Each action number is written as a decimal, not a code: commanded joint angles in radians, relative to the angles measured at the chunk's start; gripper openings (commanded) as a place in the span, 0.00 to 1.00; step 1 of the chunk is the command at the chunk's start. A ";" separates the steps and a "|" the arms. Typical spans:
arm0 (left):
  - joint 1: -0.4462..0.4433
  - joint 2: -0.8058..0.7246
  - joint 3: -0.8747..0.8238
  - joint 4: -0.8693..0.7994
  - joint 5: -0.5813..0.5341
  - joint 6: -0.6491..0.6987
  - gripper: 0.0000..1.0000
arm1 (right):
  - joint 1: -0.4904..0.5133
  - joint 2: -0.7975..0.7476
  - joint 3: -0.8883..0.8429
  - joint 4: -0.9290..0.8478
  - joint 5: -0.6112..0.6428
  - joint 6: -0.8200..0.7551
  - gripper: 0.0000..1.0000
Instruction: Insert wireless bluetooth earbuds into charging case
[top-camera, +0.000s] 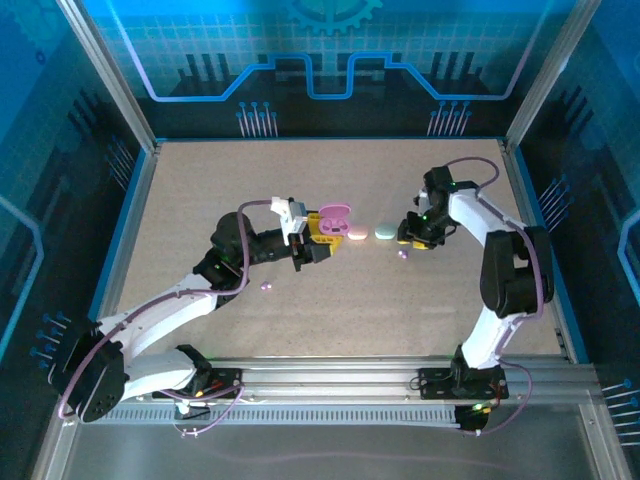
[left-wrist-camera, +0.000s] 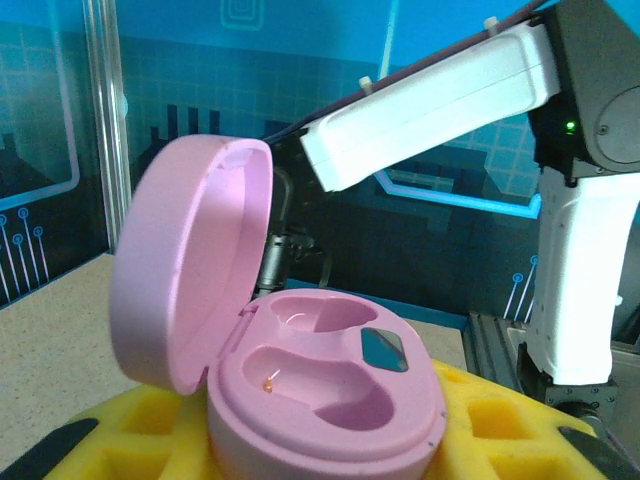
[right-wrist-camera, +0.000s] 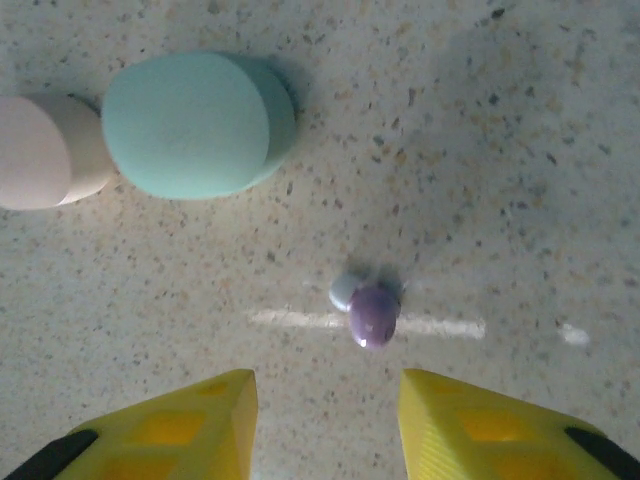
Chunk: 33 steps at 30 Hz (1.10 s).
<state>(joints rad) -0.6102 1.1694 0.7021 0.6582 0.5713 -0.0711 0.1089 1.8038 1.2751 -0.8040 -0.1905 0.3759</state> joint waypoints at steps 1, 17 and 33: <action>-0.004 -0.023 -0.007 -0.001 -0.011 0.028 0.30 | -0.004 0.063 0.056 -0.031 -0.001 -0.029 0.40; -0.004 -0.014 0.014 -0.028 -0.004 0.032 0.31 | 0.081 0.225 0.131 -0.091 0.019 -0.125 0.35; -0.004 -0.008 0.013 -0.028 0.000 0.022 0.32 | 0.219 0.179 0.087 -0.182 -0.011 -0.204 0.33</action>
<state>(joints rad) -0.6102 1.1694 0.7025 0.6315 0.5716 -0.0685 0.3145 2.0140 1.3899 -0.9215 -0.1745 0.1989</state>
